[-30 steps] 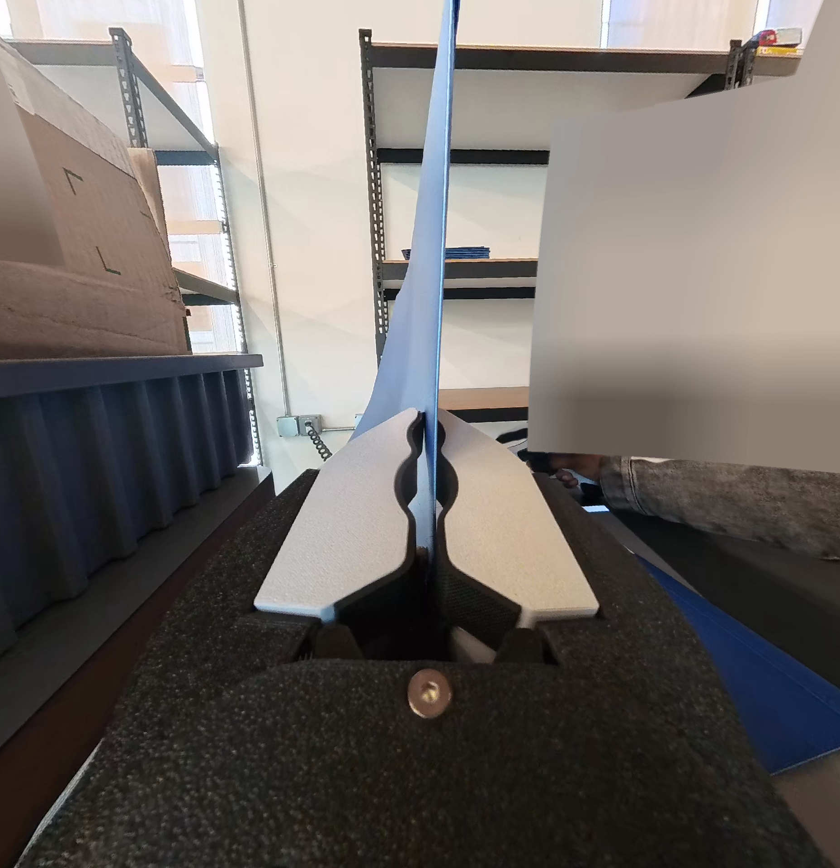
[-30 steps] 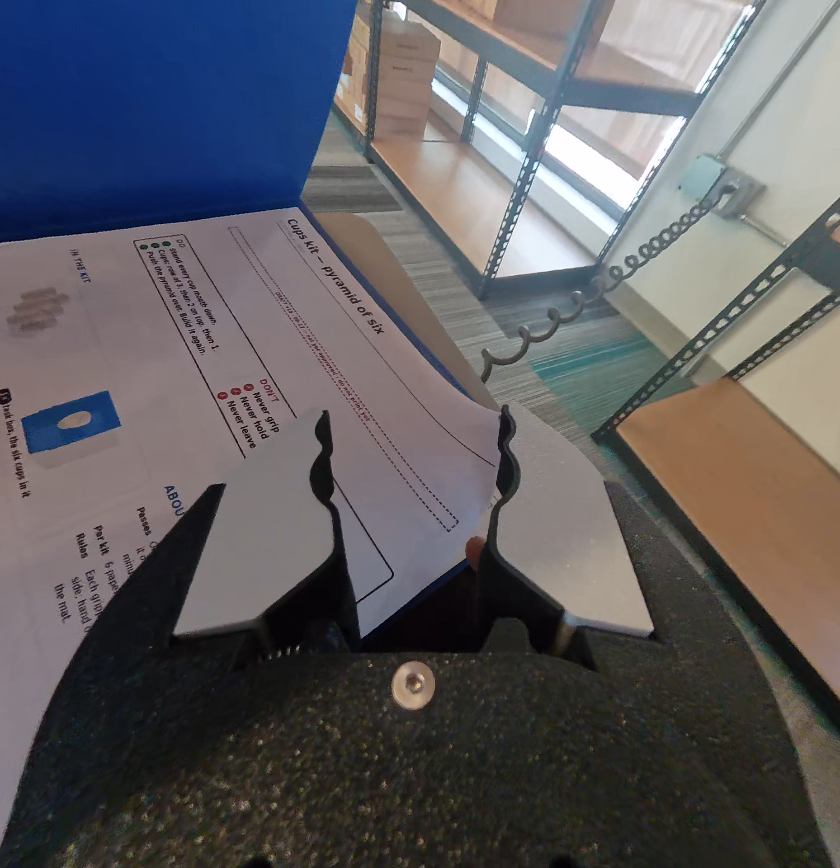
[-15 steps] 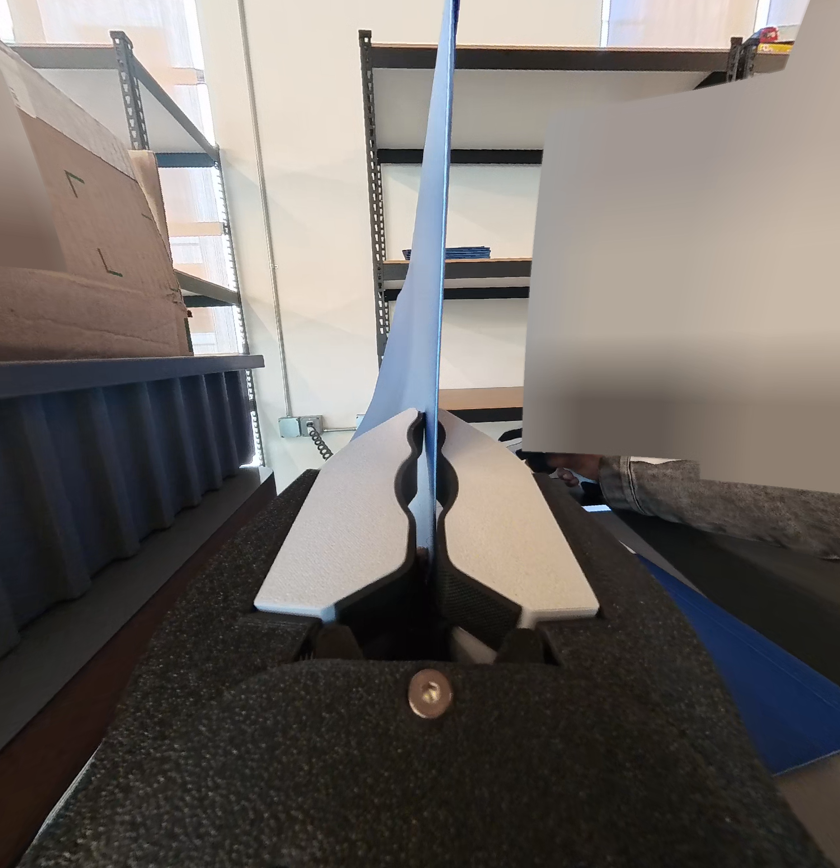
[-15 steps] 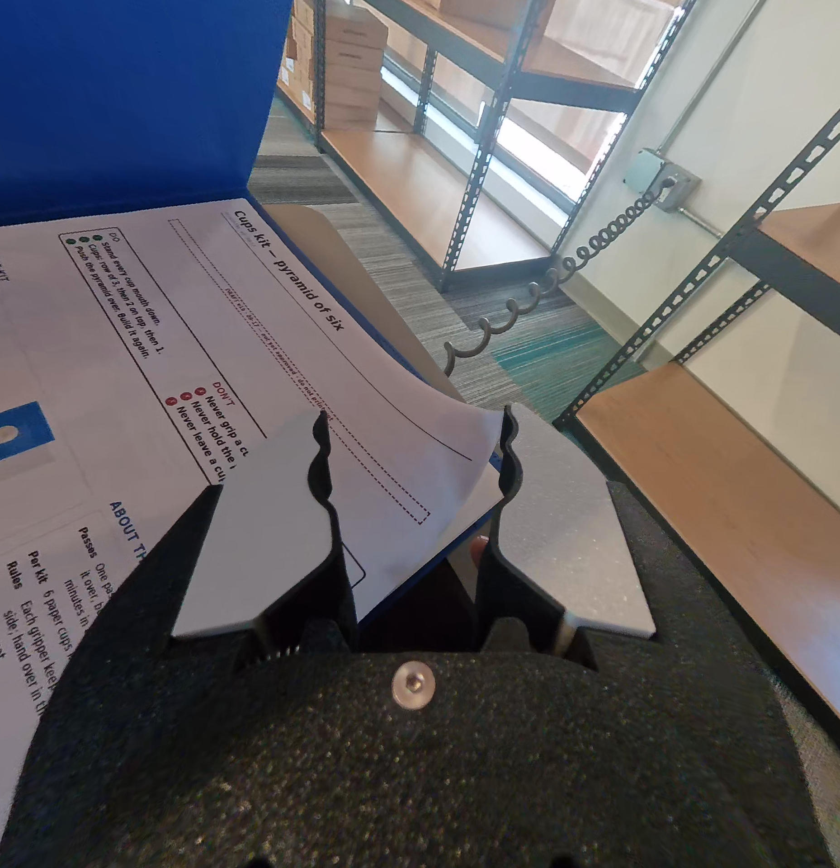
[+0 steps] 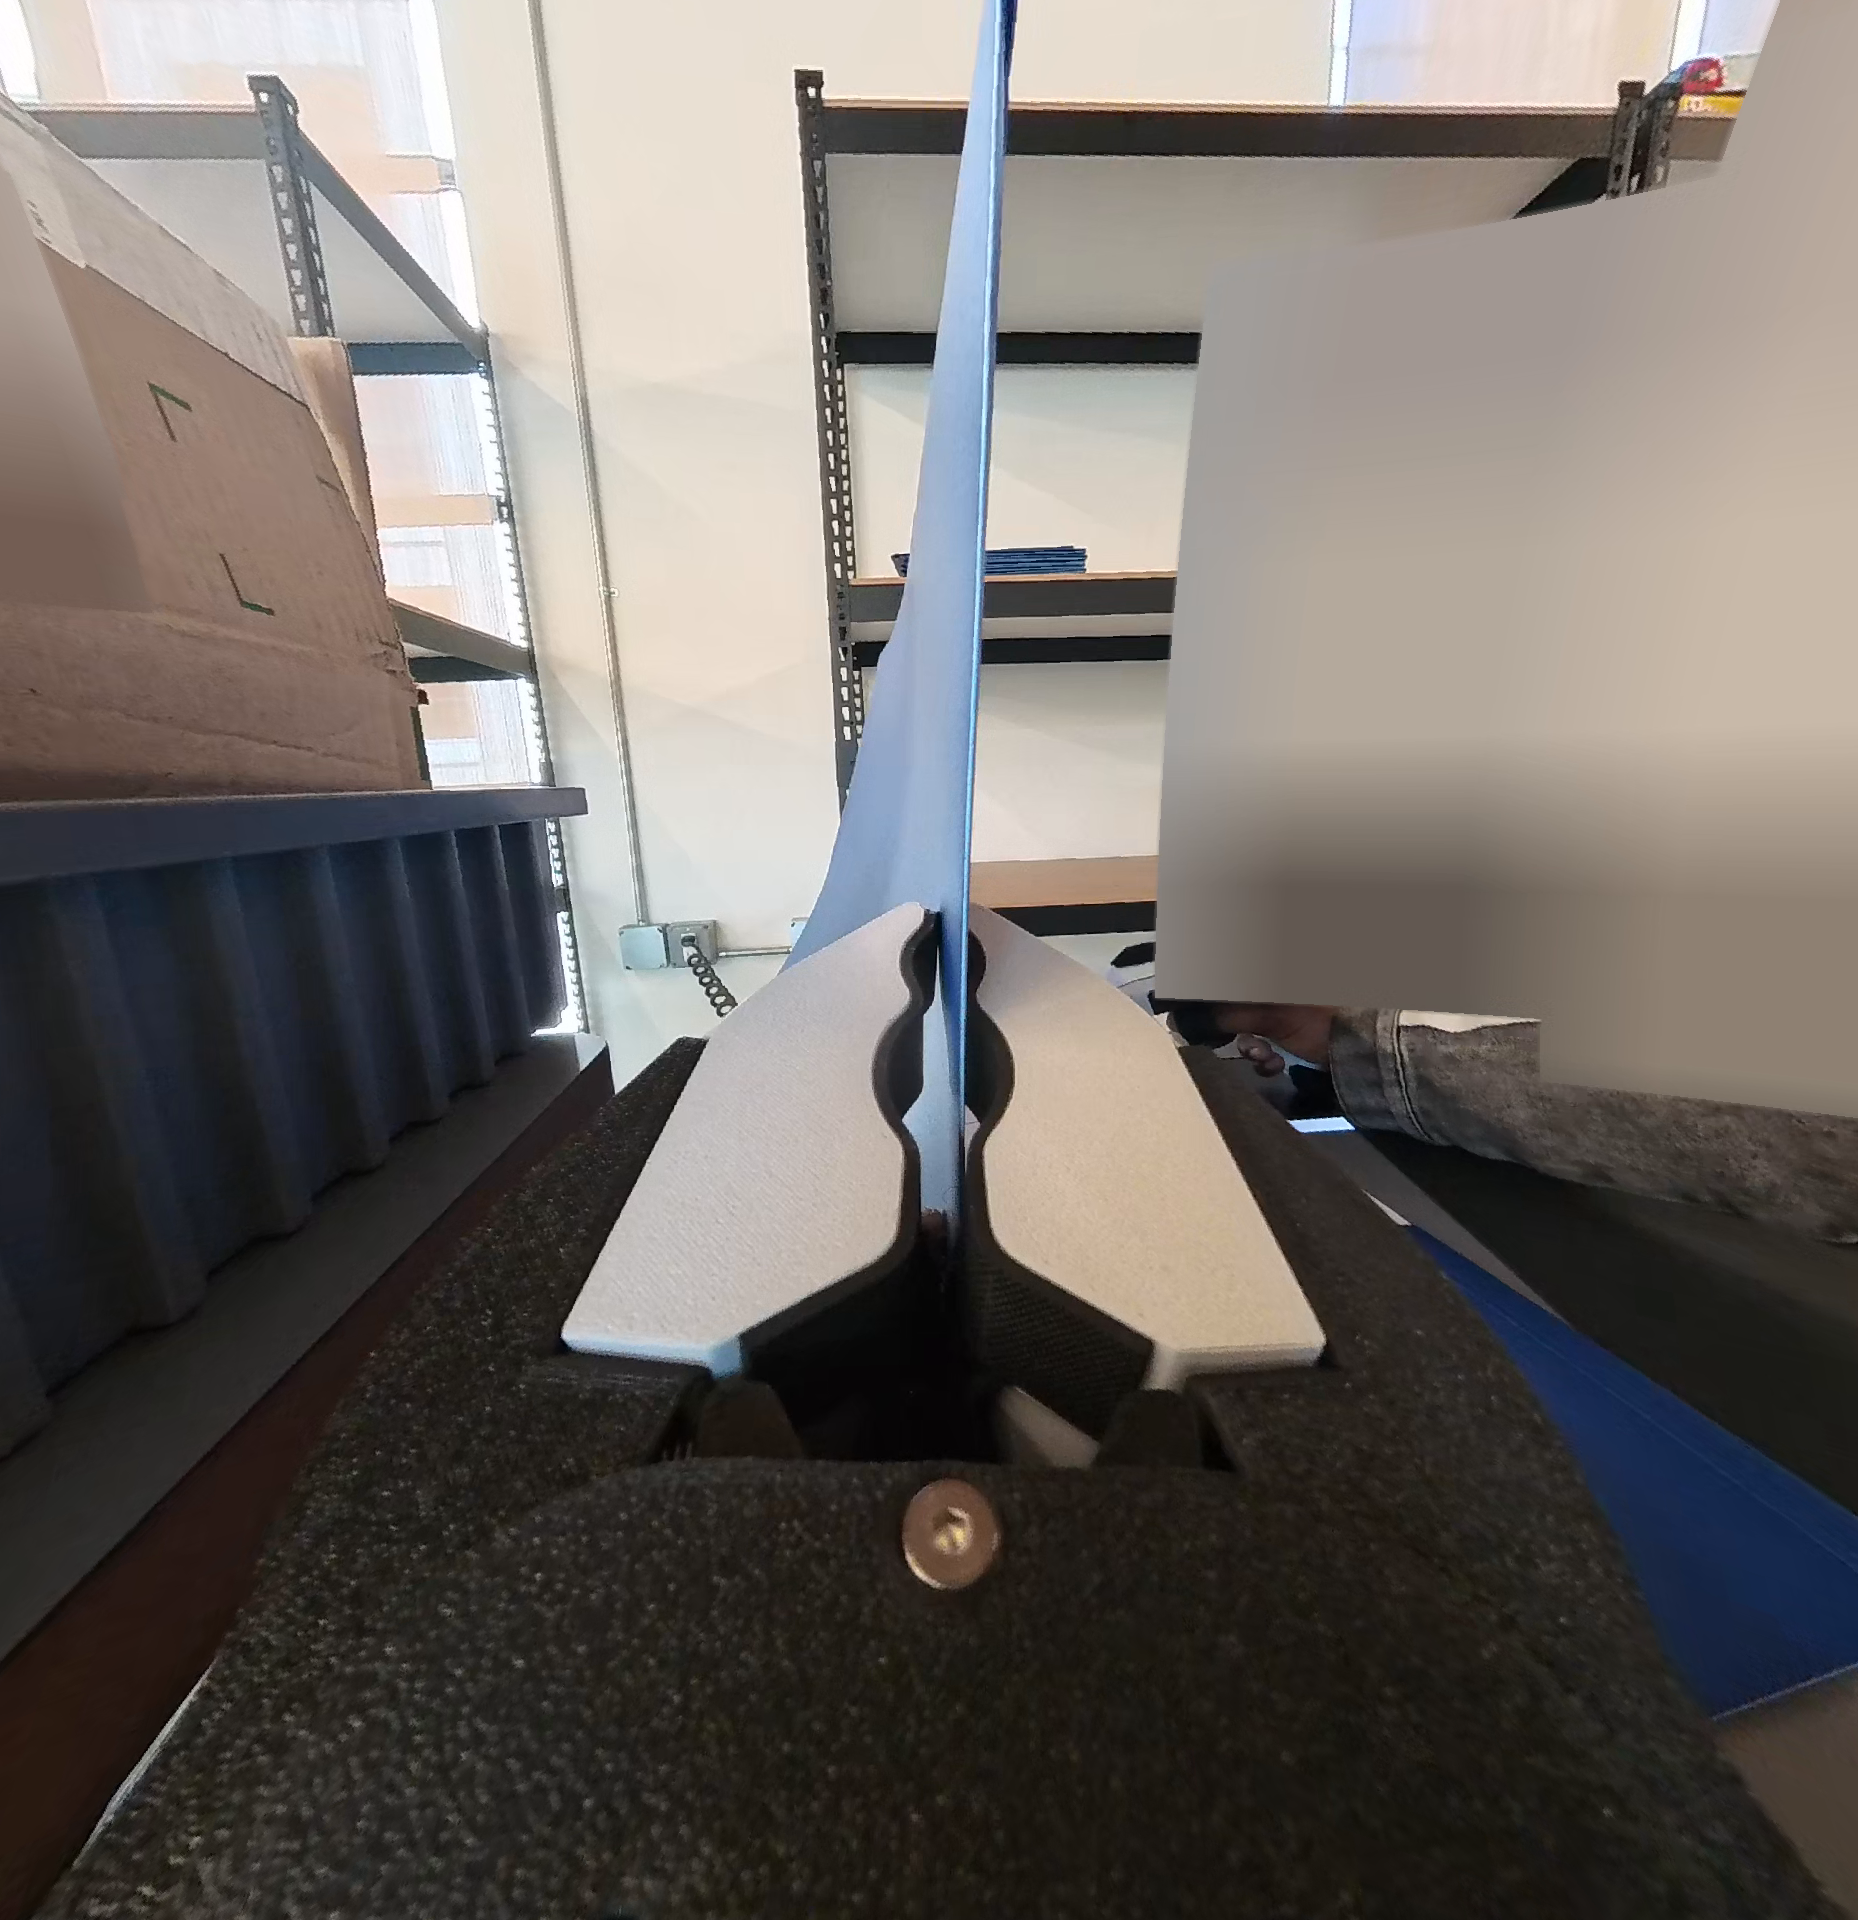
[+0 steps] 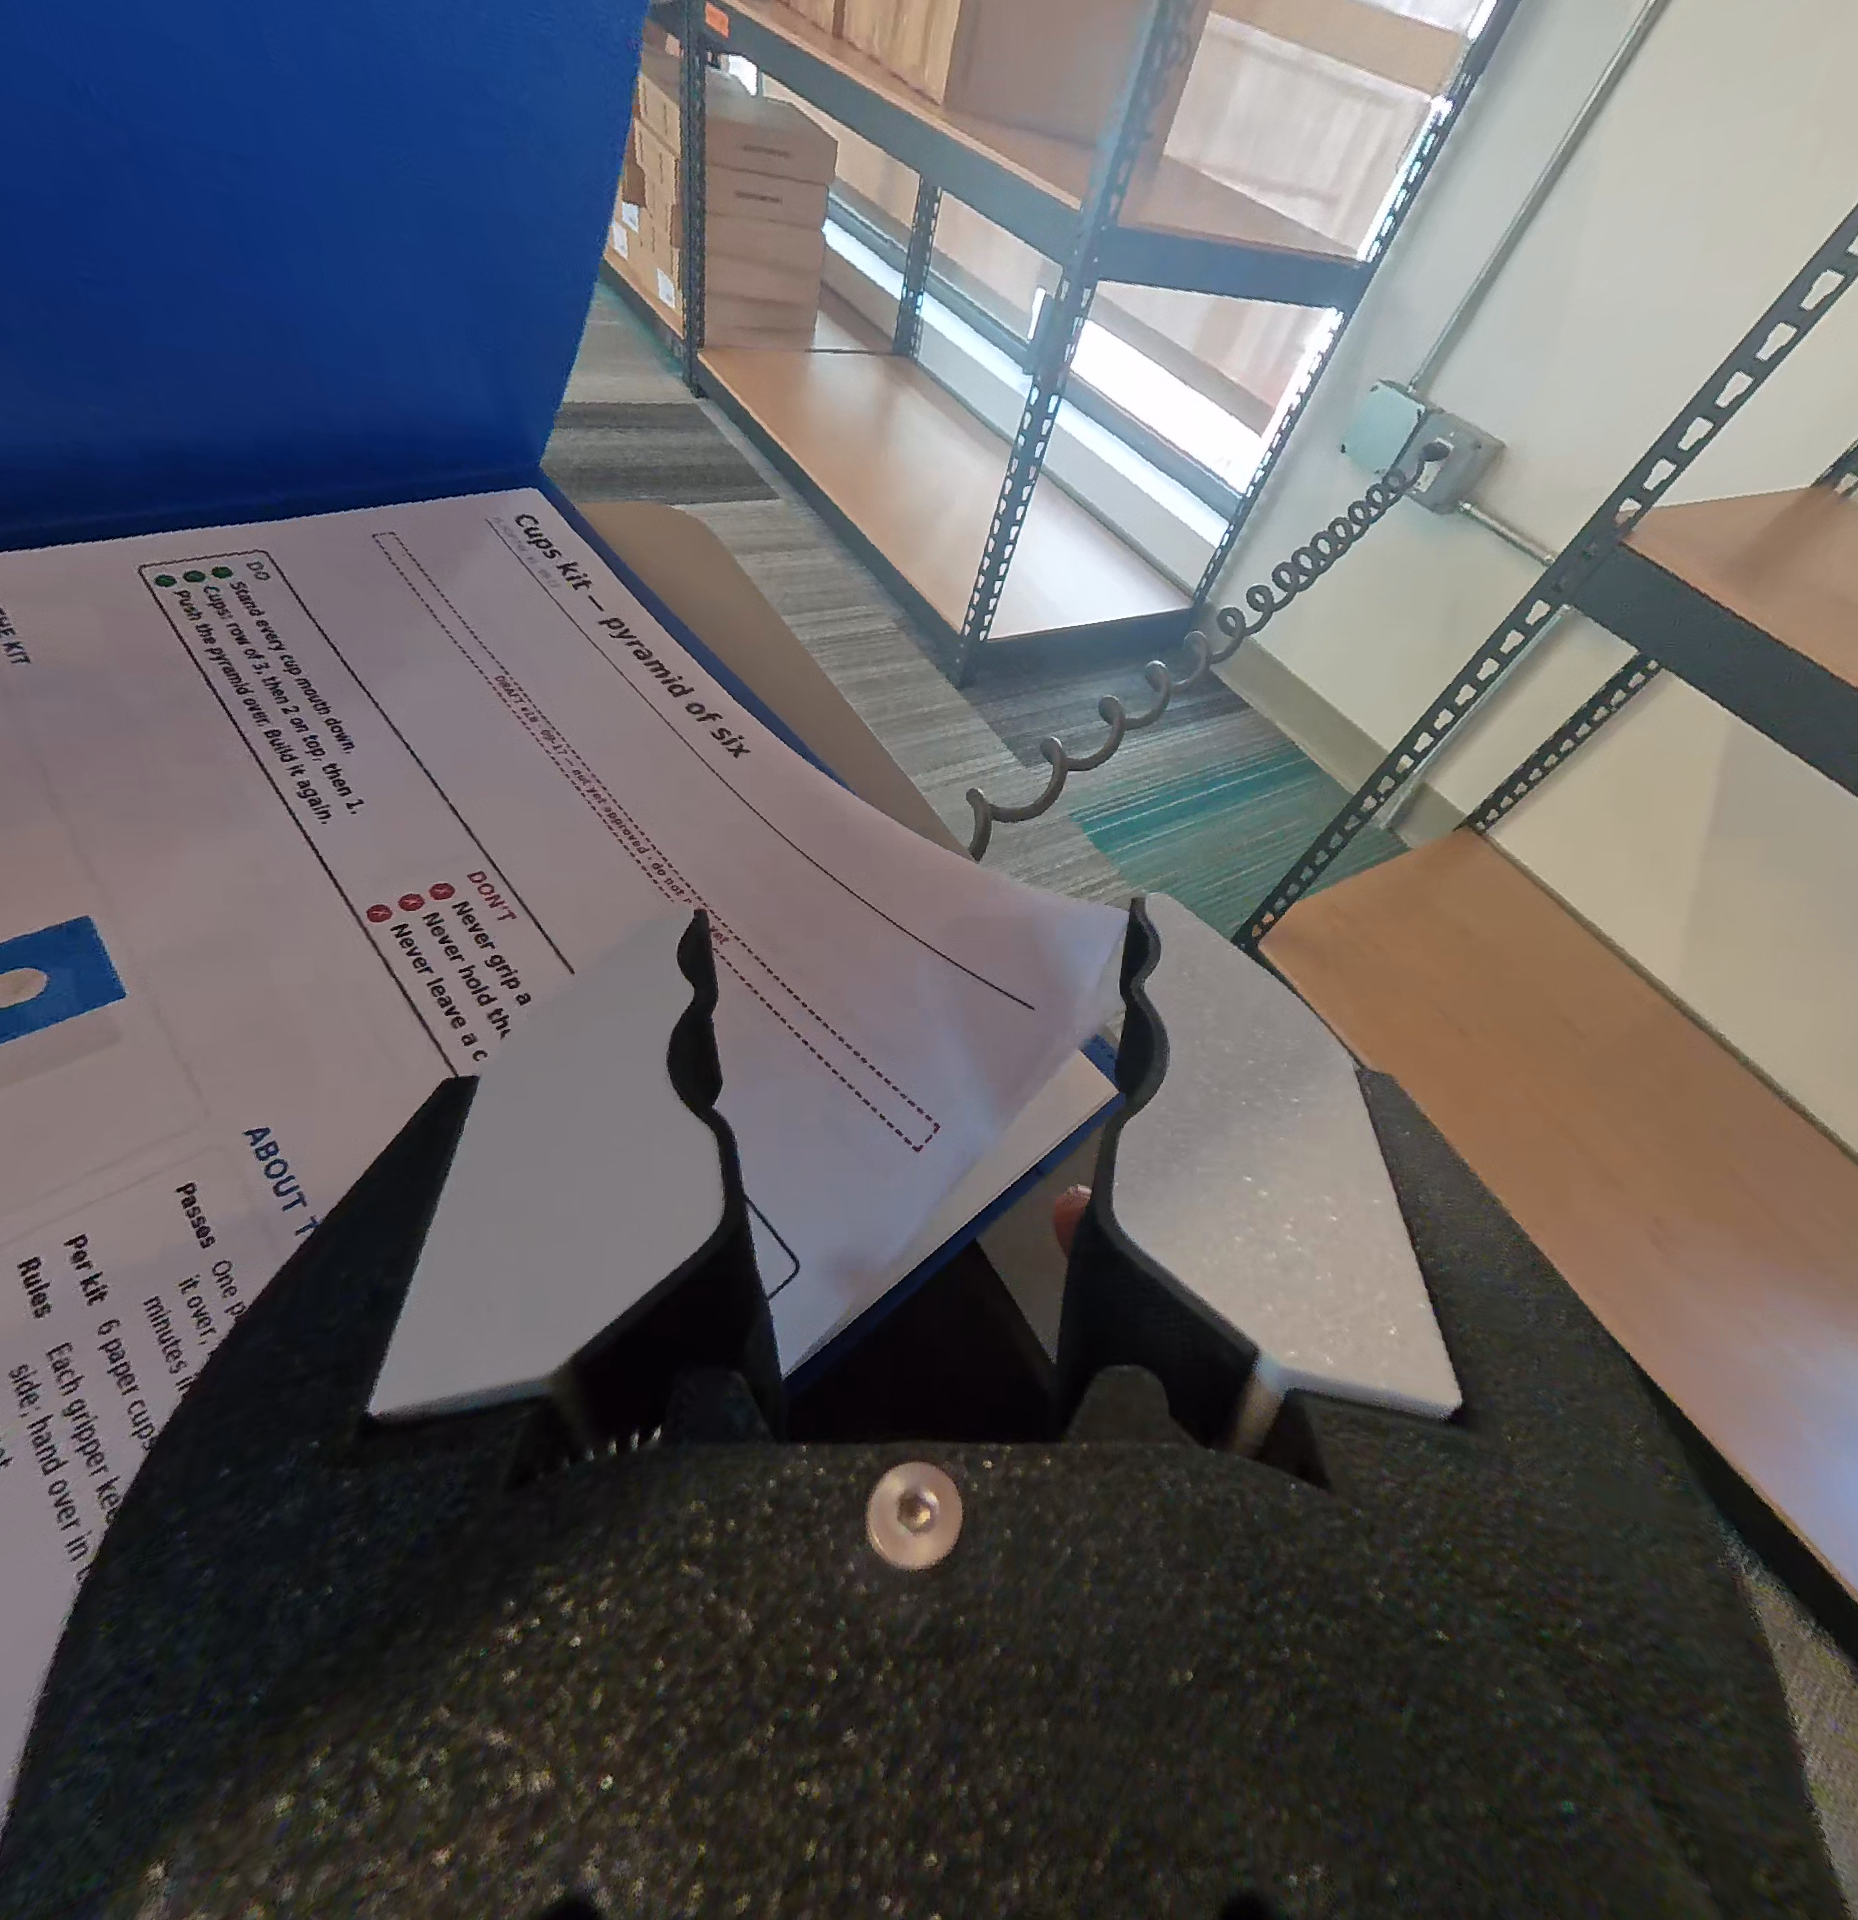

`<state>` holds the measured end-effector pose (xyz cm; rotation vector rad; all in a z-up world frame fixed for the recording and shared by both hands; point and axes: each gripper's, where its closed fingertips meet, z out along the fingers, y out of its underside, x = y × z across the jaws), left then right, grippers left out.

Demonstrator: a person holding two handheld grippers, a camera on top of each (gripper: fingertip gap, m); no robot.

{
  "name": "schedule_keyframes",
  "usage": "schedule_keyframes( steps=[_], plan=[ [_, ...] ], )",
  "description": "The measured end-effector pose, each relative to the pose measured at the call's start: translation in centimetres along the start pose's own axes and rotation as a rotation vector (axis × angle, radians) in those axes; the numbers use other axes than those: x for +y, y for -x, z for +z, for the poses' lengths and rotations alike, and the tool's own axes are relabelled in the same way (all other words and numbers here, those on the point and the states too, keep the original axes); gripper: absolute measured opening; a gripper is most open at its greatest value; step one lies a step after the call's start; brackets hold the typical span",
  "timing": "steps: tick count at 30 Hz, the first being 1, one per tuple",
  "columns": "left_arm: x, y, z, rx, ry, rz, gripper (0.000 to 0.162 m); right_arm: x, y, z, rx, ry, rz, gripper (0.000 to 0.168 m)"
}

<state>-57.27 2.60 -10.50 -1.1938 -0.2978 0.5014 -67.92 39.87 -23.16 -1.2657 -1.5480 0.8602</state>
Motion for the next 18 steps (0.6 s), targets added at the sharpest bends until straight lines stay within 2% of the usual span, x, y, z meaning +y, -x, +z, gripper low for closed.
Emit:
schedule_keyframes(
  steps=[6, 10, 12, 14, 15, 18],
  plan=[
    [0.0, 0.1, 0.0, -0.002, -0.001, -0.001, 0.001, -0.3, -0.5, -0.2, 0.039, -0.027, -0.002, 0.073],
    [0.0, 0.1, 0.0, -0.001, -0.001, 0.002, 0.001, 0.1, -0.1, 0.1, -0.004, 0.008, 0.005, 0.067],
    [0.0, 0.0, 0.0, 0.001, 0.001, 0.004, 0.001, 0.9, -0.4, 0.5, -0.008, 0.071, 0.023, 0.086],
    [0.0, -0.1, 0.0, 0.004, 0.002, 0.005, 0.001, 3.2, -0.5, 1.3, -0.052, 0.231, 0.027, 0.108],
    [0.0, -0.1, -0.1, 0.005, 0.002, 0.006, 0.001, 4.3, -0.1, 1.5, -0.108, 0.301, 0.018, 0.107],
    [0.0, 0.0, -0.1, 0.004, 0.003, 0.008, 0.001, 4.3, 1.3, 1.4, -0.25, 0.31, 0.054, 0.109]
  ],
)
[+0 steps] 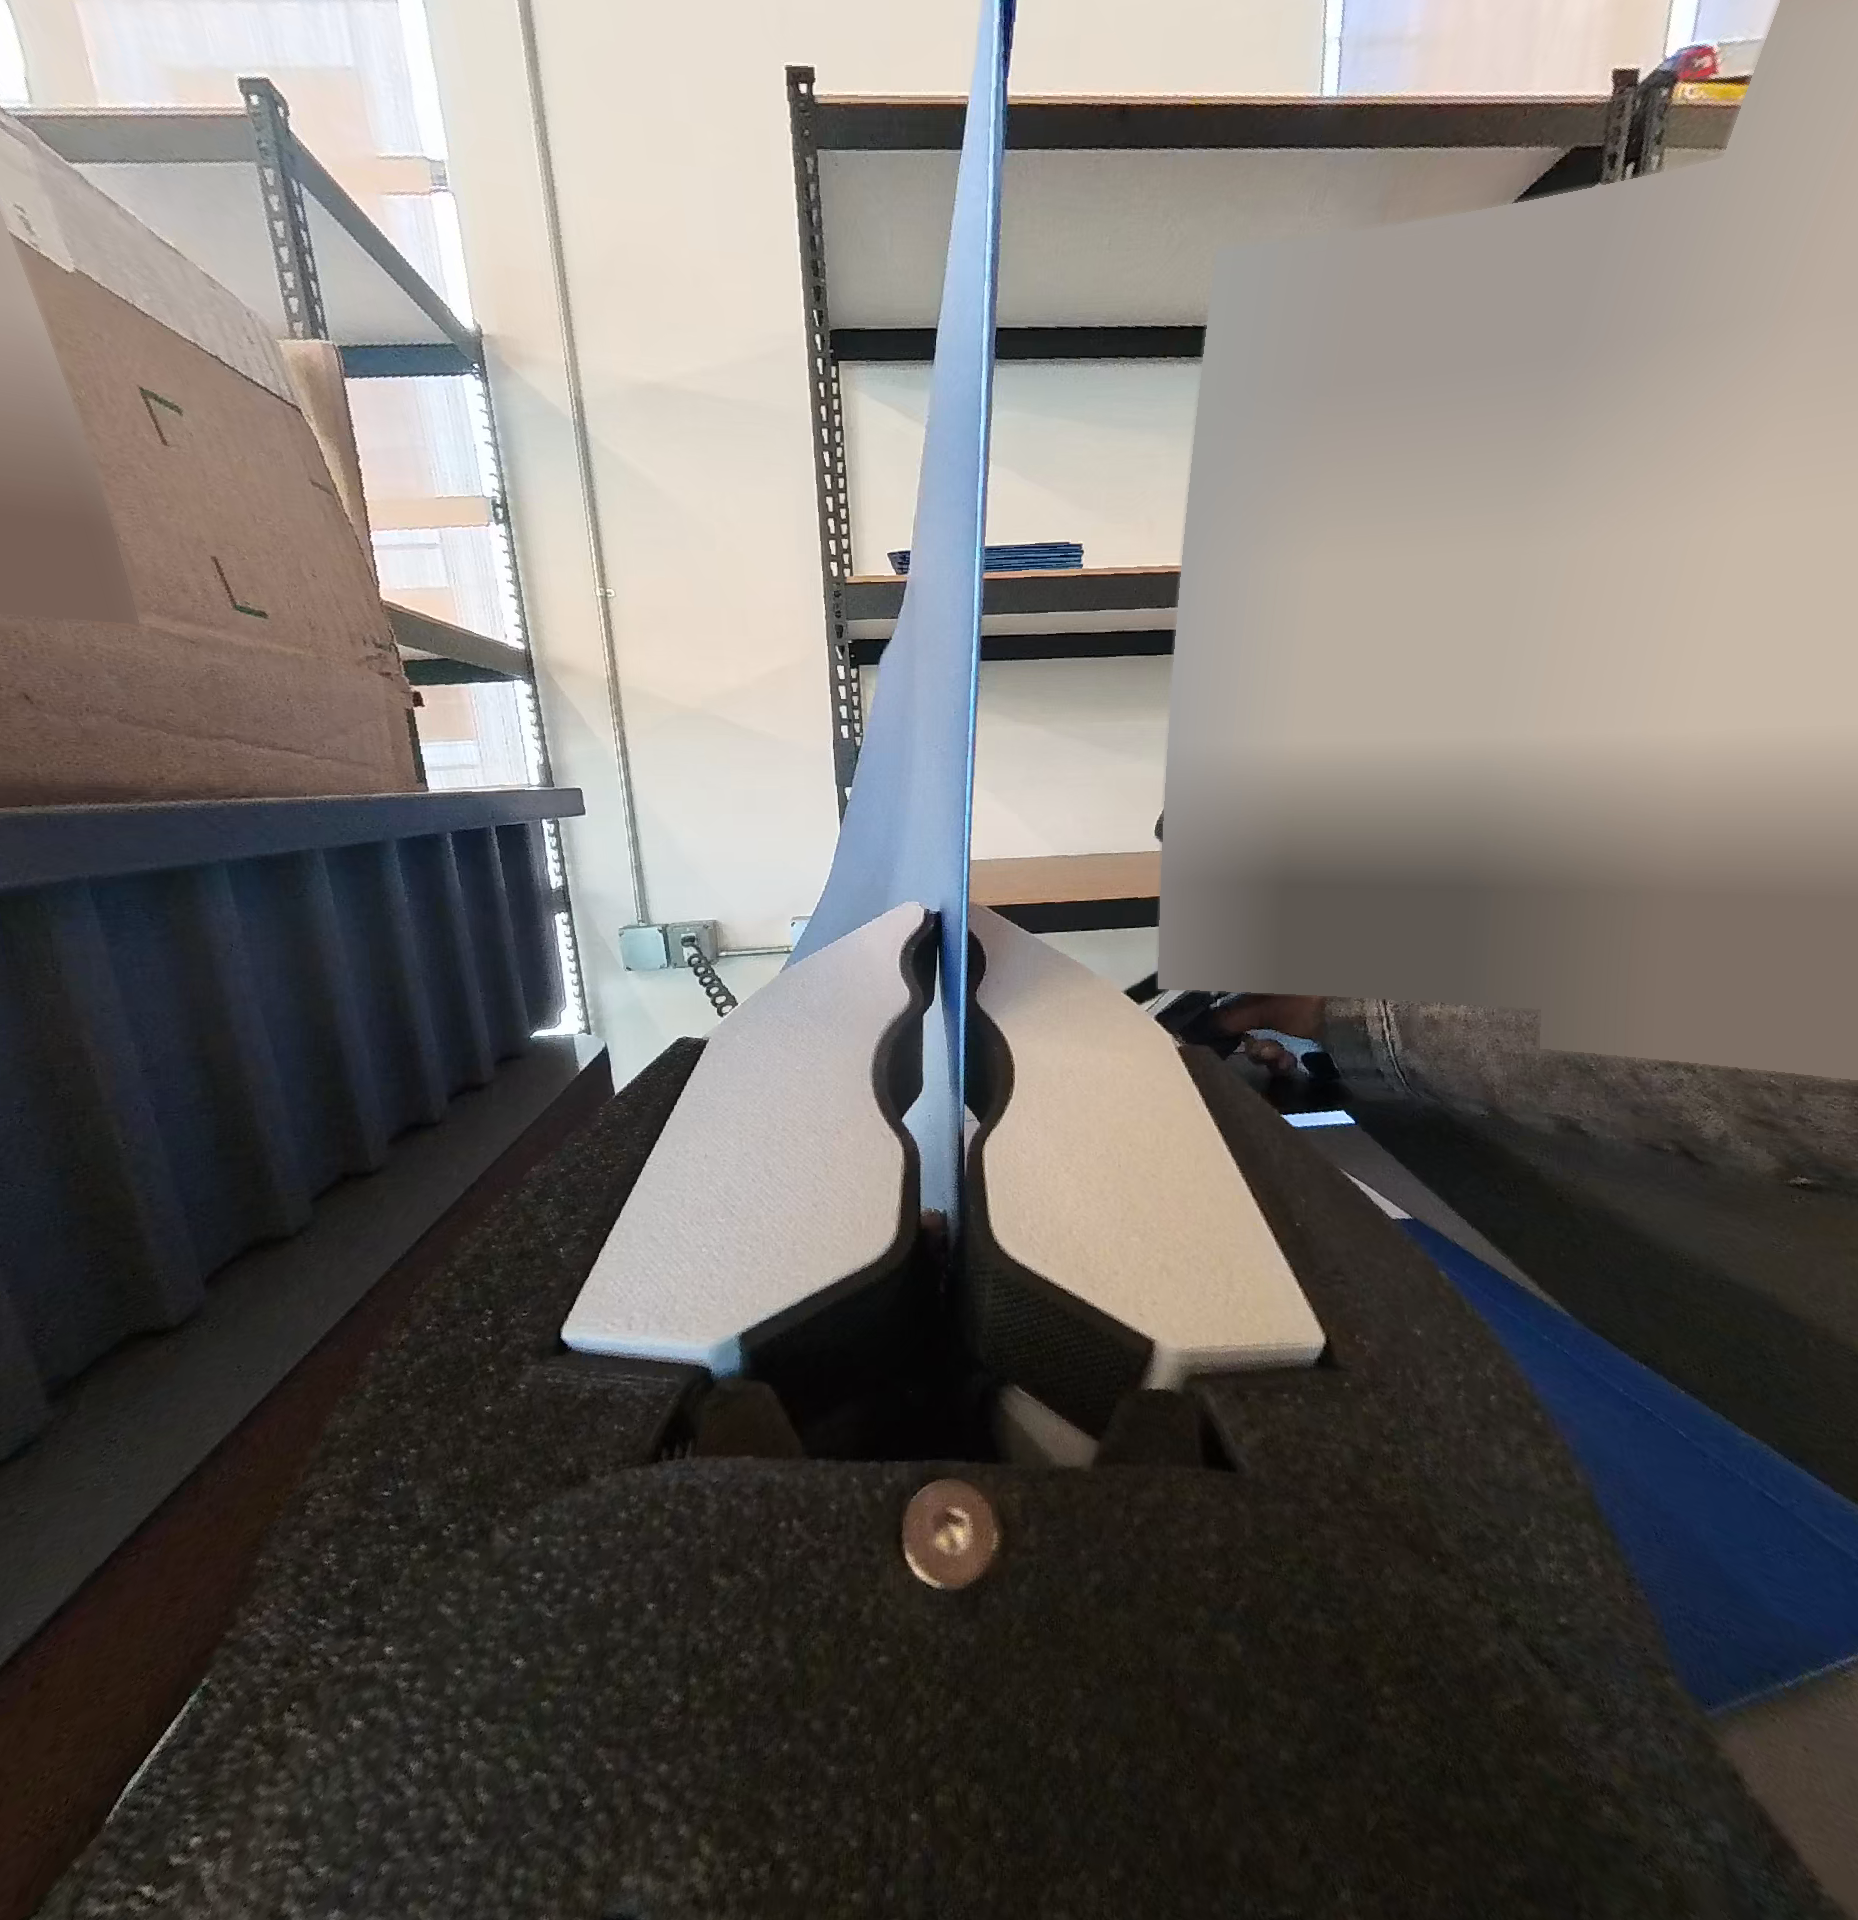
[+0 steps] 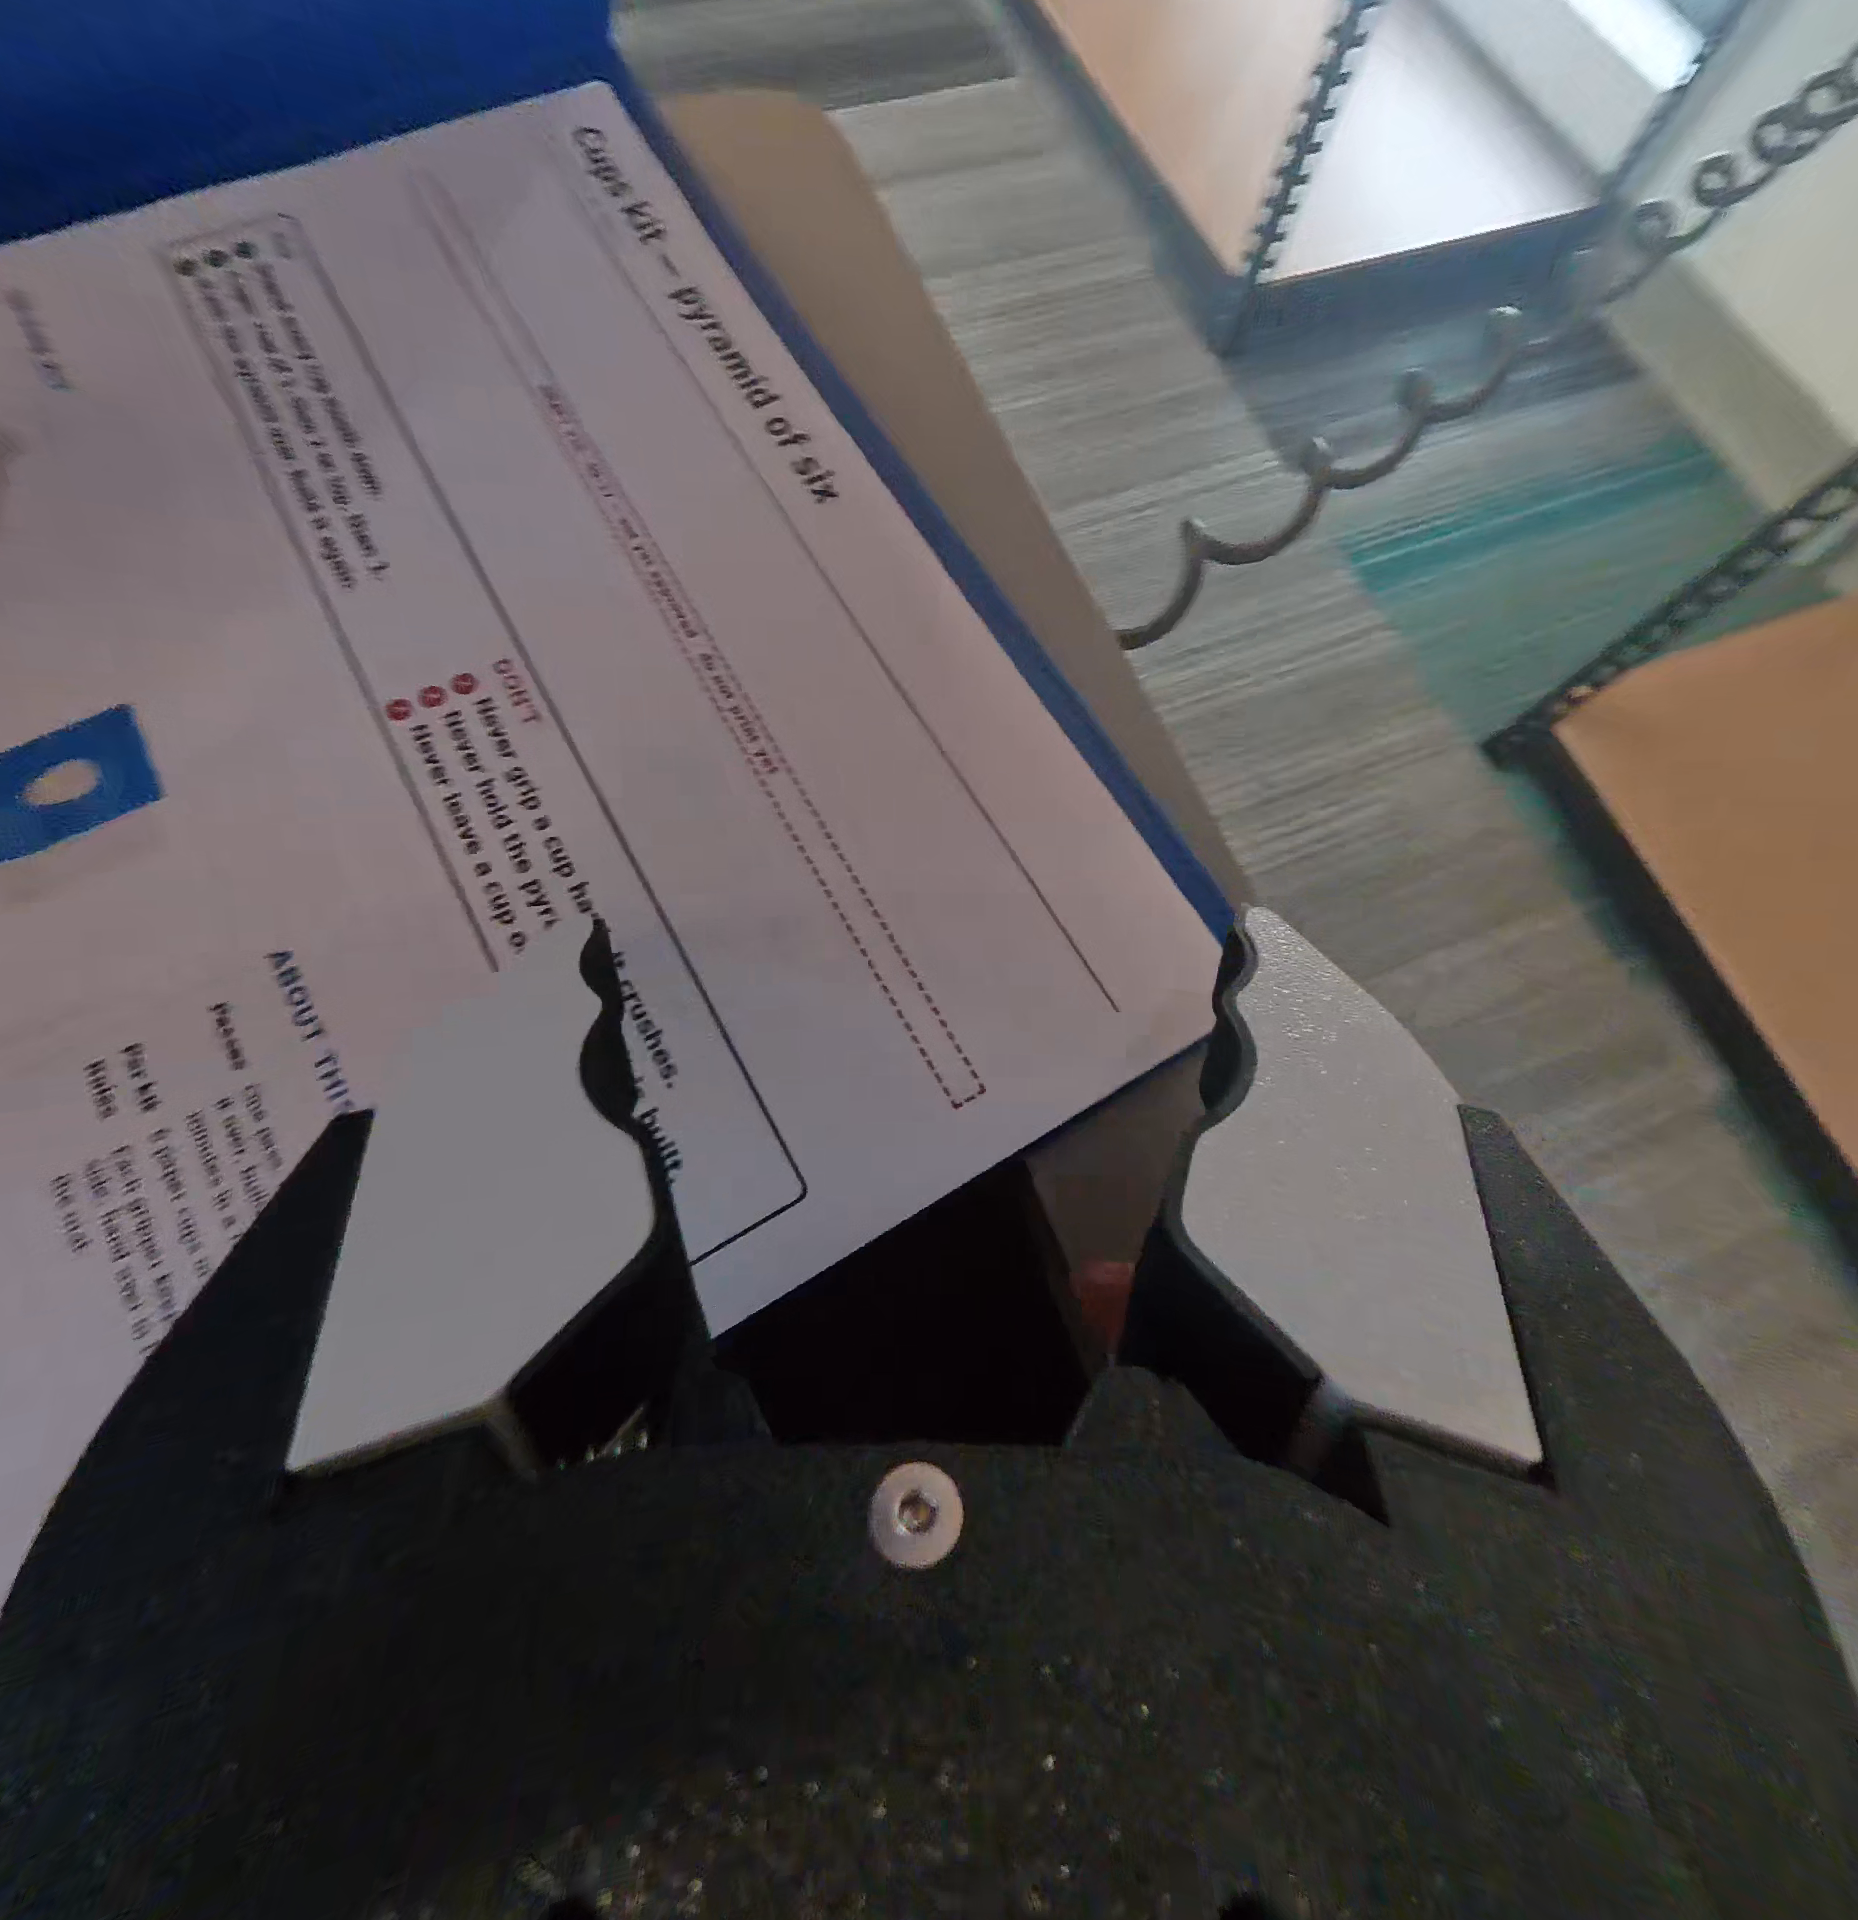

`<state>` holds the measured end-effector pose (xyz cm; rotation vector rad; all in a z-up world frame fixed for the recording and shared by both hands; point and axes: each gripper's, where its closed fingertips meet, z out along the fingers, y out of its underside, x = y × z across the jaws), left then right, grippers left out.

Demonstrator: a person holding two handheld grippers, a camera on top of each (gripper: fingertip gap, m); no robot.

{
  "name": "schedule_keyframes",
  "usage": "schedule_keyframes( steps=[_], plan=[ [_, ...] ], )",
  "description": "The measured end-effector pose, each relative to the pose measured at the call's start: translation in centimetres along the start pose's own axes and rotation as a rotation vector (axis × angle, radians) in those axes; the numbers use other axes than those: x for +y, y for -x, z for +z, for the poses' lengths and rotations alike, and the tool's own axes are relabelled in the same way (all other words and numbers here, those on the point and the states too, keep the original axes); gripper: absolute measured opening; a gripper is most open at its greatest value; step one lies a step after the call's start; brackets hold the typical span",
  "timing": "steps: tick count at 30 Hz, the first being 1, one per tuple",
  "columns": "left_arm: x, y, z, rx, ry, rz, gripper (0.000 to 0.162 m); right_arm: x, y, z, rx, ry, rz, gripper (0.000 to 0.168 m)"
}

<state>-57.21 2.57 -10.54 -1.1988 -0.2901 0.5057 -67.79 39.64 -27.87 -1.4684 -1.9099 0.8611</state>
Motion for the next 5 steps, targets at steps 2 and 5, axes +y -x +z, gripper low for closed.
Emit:
schedule_keyframes(
  steps=[2, 5],
  plan=[
    [0.0, 0.04, -0.01, -0.001, -0.001, -0.002, 0.001, 0.07, 0.29, 0.05, -0.034, 0.006, 0.009, 0.109],
    [-0.05, 0.08, -0.04, -0.002, -0.002, -0.002, 0.0, 0.54, 0.38, 0.44, -0.071, 0.048, 0.04, 0.109]
  ],
)
